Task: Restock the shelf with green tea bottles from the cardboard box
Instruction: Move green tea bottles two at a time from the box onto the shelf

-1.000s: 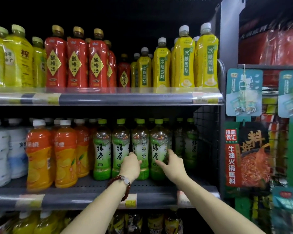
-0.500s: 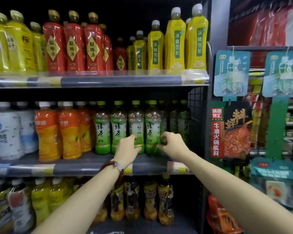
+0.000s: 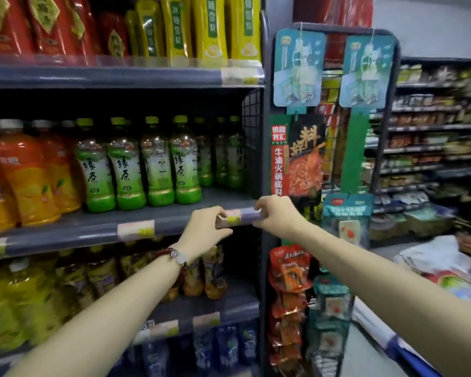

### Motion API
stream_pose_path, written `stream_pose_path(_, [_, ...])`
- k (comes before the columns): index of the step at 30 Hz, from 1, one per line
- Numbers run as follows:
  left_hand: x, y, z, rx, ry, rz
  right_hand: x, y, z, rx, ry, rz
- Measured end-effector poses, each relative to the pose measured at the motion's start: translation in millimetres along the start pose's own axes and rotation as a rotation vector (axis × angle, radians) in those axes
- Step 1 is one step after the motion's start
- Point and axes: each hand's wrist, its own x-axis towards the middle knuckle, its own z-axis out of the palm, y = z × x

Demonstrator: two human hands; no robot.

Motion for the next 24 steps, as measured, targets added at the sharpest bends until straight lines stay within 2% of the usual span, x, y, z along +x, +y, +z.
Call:
stream_pose_path(12, [-29, 49, 132, -0.178, -0.382, 0.217, -117, 111, 12, -0.104, -0.034, 0.503])
stream_pose_path(15, [-39, 54, 172, -0.208, -0.458, 0.219, -144, 137, 26, -0.087, -0.041, 0.612])
stream_pose_path(19, [-52, 59, 226, -0.214, -0.55, 0.222, -167, 175, 47, -0.056, -0.036, 0.683])
stream_pose_path(24, [-71, 53, 313, -0.223, -0.569, 0.206, -191, 242, 98, -0.035, -0.018, 0.731])
